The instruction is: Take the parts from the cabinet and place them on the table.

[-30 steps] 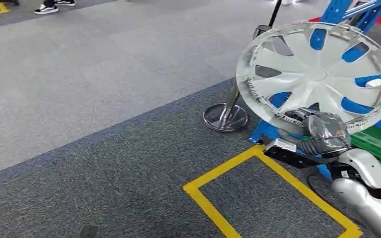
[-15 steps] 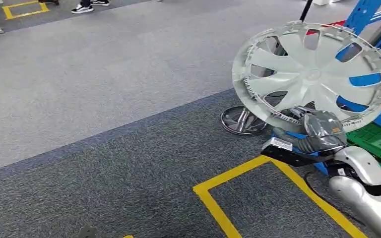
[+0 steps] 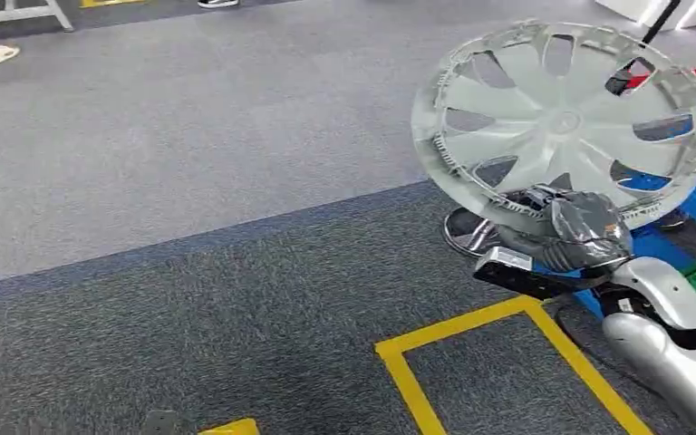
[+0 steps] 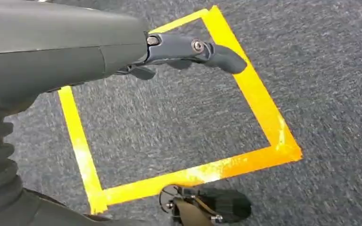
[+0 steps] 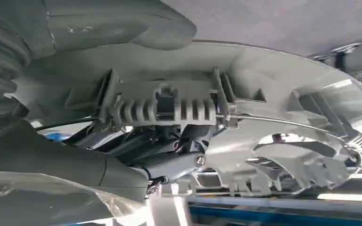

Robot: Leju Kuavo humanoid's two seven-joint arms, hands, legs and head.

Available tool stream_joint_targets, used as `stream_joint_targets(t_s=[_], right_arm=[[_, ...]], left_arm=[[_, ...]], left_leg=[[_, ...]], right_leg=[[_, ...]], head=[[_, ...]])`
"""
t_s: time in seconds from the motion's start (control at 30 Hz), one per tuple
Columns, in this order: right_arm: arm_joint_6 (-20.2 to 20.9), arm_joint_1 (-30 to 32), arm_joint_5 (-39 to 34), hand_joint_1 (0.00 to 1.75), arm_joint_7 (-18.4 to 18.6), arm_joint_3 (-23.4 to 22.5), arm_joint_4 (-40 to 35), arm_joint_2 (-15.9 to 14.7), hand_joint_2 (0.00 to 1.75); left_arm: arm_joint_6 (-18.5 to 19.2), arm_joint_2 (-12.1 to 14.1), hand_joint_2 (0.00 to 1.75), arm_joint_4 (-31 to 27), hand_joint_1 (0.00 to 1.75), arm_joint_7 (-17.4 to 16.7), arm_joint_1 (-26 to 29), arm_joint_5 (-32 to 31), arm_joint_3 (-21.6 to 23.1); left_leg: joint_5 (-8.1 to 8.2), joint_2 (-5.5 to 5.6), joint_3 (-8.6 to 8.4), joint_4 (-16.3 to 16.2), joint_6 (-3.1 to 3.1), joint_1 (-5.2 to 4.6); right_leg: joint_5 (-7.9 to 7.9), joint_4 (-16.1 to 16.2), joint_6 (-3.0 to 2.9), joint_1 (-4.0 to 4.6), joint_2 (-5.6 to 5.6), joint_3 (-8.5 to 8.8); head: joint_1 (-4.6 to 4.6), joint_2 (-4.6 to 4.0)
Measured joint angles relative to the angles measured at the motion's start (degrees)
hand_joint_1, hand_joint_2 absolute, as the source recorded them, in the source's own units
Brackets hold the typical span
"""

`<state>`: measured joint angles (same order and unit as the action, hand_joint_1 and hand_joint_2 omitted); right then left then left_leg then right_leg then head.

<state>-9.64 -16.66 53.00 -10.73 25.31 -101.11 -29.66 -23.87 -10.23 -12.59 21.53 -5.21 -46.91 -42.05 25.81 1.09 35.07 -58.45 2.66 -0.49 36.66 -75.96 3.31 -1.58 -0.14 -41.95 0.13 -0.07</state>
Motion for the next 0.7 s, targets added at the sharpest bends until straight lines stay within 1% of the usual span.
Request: stream_joint_targets(t_s=[0.03, 0.07, 0.1, 0.13, 0.17, 0.2, 0.23, 0.27, 0.3, 0.33, 0.37, 0.4, 0.43, 0.47, 0.5, 0.53, 0.57, 0.6, 0.63, 0.67, 0.7], right_arm=[[0.2, -0.3, 0.0, 1.75, -0.1, 0.3, 0.0, 0.0, 1.75], [0.4, -0.7, 0.0, 1.75, -0.1, 0.5, 0.0, 0.0, 1.75], [0.6, -1.2, 0.0, 1.75, -0.1, 0.8, 0.0, 0.0, 1.75], [0.9, -1.8, 0.0, 1.75, -0.1, 1.1, 0.0, 0.0, 1.75], [1.2, -2.3, 0.0, 1.75, -0.1, 1.3, 0.0, 0.0, 1.75], [1.5, -3.0, 0.0, 1.75, -0.1, 1.7, 0.0, 0.0, 1.75], [1.7, -3.5, 0.1, 1.75, -0.1, 2.0, 0.0, 0.0, 1.75], [1.9, -3.7, 0.2, 1.75, 0.0, 2.2, 0.0, 0.0, 1.75], [1.9, -4.0, 0.2, 1.75, 0.0, 2.6, 0.0, 0.0, 1.75], [2.0, -4.3, 0.2, 1.75, 0.0, 2.8, 0.0, 0.0, 1.75], [2.1, -4.6, 0.2, 1.75, 0.1, 2.9, -0.1, 0.0, 1.75], [2.1, -4.6, 0.2, 1.75, 0.1, 2.9, -0.1, 0.0, 1.75], [2.1, -4.7, 0.2, 1.75, 0.1, 3.0, -0.1, 0.0, 1.75], [2.1, -4.7, 0.2, 1.75, 0.1, 3.1, -0.1, 0.0, 1.75], [2.1, -4.7, 0.2, 1.75, 0.1, 3.1, -0.1, 0.0, 1.75], [2.1, -4.7, 0.2, 1.75, 0.1, 3.2, -0.1, 0.1, 1.75], [2.1, -4.7, 0.2, 1.75, 0.1, 3.3, -0.1, 0.1, 1.75], [2.1, -4.8, 0.2, 1.75, 0.1, 3.3, -0.1, 0.1, 1.75], [2.1, -4.9, 0.2, 1.75, 0.1, 3.4, -0.1, 0.1, 1.75], [2.1, -5.0, 0.2, 1.75, 0.1, 3.4, -0.1, 0.1, 1.75], [2.1, -5.0, 0.2, 1.75, 0.1, 3.4, -0.1, 0.1, 1.75]], left_arm=[[0.0, 0.0, 1.75, 0.0, 0.00, 0.0, 0.0, 0.0, 0.0], [0.0, 0.0, 1.75, 0.0, 0.00, 0.0, 0.0, 0.0, 0.0], [0.0, 0.0, 1.75, 0.0, 0.00, -0.1, 0.0, -0.1, 0.0], [0.0, -0.1, 1.75, 0.0, 0.00, -0.1, 0.0, -0.1, 0.0], [0.0, -0.1, 1.75, 0.0, 0.00, -0.1, 0.0, -0.3, 0.0], [0.0, -0.1, 1.75, 0.0, 0.00, -0.1, -0.1, -0.4, 0.0], [0.0, -0.1, 1.75, 0.0, 0.00, -0.1, 0.0, -0.4, 0.0], [0.0, -0.1, 1.75, 0.0, 0.00, -0.1, 0.1, -0.4, 0.0], [0.0, -0.1, 1.75, 0.0, 0.00, -0.2, 0.2, -0.4, 0.0], [0.0, 0.1, 1.75, 0.0, 0.00, -0.2, 0.3, -0.4, 0.0], [0.0, 0.1, 1.75, 0.0, 0.00, -0.3, 0.3, -0.4, 0.0], [0.0, 0.0, 1.75, 0.0, 0.00, -0.3, 0.2, -0.4, 0.0], [0.0, 0.1, 1.75, 0.0, 0.00, -0.3, 0.0, -0.4, 0.0], [0.0, 0.1, 1.75, 0.0, 0.00, -0.3, 0.0, -0.4, 0.0], [0.0, 0.1, 1.75, 0.0, 0.00, -0.3, 0.0, -0.4, 0.0], [0.0, 0.1, 1.75, 0.0, 0.00, -0.4, 0.1, -0.4, 0.0], [0.0, 0.1, 1.75, 0.0, 0.00, -0.4, 0.1, -0.4, 0.0], [0.0, 0.1, 1.75, 0.0, 0.00, -0.5, 0.1, -0.4, 0.0], [0.0, 0.1, 1.75, 0.0, 0.00, -0.5, 0.1, -0.4, 0.0], [0.0, 0.1, 1.75, 0.0, 0.00, -0.5, 0.1, -0.4, 0.0], [0.0, 0.2, 1.75, 0.0, 0.00, -0.5, 0.0, -0.4, 0.0]], left_leg=[[0.00, 0.51, -0.04, 0.0, 0.00, -0.03], [0.01, 1.15, -0.10, 0.0, 0.00, -0.02], [0.05, 1.76, -0.19, -0.1, -0.05, 0.02], [0.17, 2.42, -0.25, -0.2, -0.22, 0.09], [0.38, 2.93, -0.14, -0.5, -0.53, 0.11], [0.55, 3.43, 0.40, -1.2, -0.84, -0.31], [0.40, 3.84, 0.71, -1.2, -1.00, -0.15], [0.18, 4.18, 0.78, -1.1, -1.28, -0.05], [0.11, 4.57, 0.78, -1.1, -1.40, 0.02], [0.39, 5.12, 0.77, -1.2, -1.67, -0.12], [1.14, 3.08, 1.00, -2.0, -2.12, -0.31], [2.65, 1.15, 2.07, -4.5, -2.63, -0.26], [4.71, 0.14, 3.99, -8.5, -2.97, 0.01], [6.83, -0.36, 6.34, -13.5, -3.18, 0.27], [8.17, -0.49, 8.30, -17.5, -3.32, 0.45], [8.05, -0.50, 9.09, -18.9, -3.39, 0.55], [6.52, -0.53, 8.48, -17.6, -3.35, 0.58], [4.24, -0.63, 6.92, -14.2, -3.20, 0.57], [1.62, -1.02, 4.55, -9.3, -2.89, 0.50], [-0.74, -2.43, 1.92, -4.0, -2.34, 0.24], [0.22, -4.17, 0.81, -2.2, -2.06, -0.41]], right_leg=[[-0.66, -0.8, -0.04, 0.00, 0.00, -0.86], [-2.54, 0.9, -0.07, -0.01, 0.01, -0.42], [-5.34, 5.0, -0.15, -0.07, 0.10, 1.25], [-8.42, 10.7, -0.22, -0.17, 0.65, 3.72], [-9.93, 14.8, -0.21, -0.37, 2.14, 5.44], [-9.15, 16.1, -0.30, -0.48, 3.16, 6.92], [-8.86, 16.2, -0.60, -0.42, 2.70, 6.78], [-8.86, 16.2, -0.71, -0.29, 2.42, 6.75], [-8.81, 16.1, -0.90, -0.15, 2.01, 6.83], [-8.87, 16.4, -1.28, -0.59, 1.39, 7.11], [-8.83, 16.5, -1.72, -0.60, 0.78, 7.44], [-8.70, 16.6, -2.17, -0.55, 0.28, 7.60], [-8.61, 16.6, -2.31, -0.42, -0.27, 7.66], [-8.52, 16.6, -2.43, -0.30, -0.88, 7.72], [-8.45, 16.6, -2.52, -0.24, -1.37, 7.75], [-8.39, 16.6, -2.57, -0.20, -1.92, 7.84], [-8.29, 16.6, -2.54, -0.17, -2.40, 7.99], [-8.15, 16.6, -2.51, -0.12, -2.87, 8.18], [-8.01, 16.6, -2.44, -0.05, -3.32, 8.44], [-7.83, 16.6, -2.21, -0.01, -3.71, 8.78], [-7.66, 16.6, -1.97, 0.32, -4.17, 8.86]], head=[[0.04, 0.00], [0.00, 0.00], [0.05, 0.00], [0.02, 0.00], [0.09, 0.00], [0.04, 0.00], [-0.09, 0.00], [-0.09, 0.00], [0.00, 0.00], [0.00, 0.00], [-0.13, 0.00], [-0.89, 0.00], [-0.81, 0.00], [-0.83, 0.00], [-0.83, 0.00], [-0.83, 0.00], [-0.83, 0.00], [-0.83, 0.00], [-0.85, 0.00], [-0.83, 0.00], [-0.78, 0.00]])
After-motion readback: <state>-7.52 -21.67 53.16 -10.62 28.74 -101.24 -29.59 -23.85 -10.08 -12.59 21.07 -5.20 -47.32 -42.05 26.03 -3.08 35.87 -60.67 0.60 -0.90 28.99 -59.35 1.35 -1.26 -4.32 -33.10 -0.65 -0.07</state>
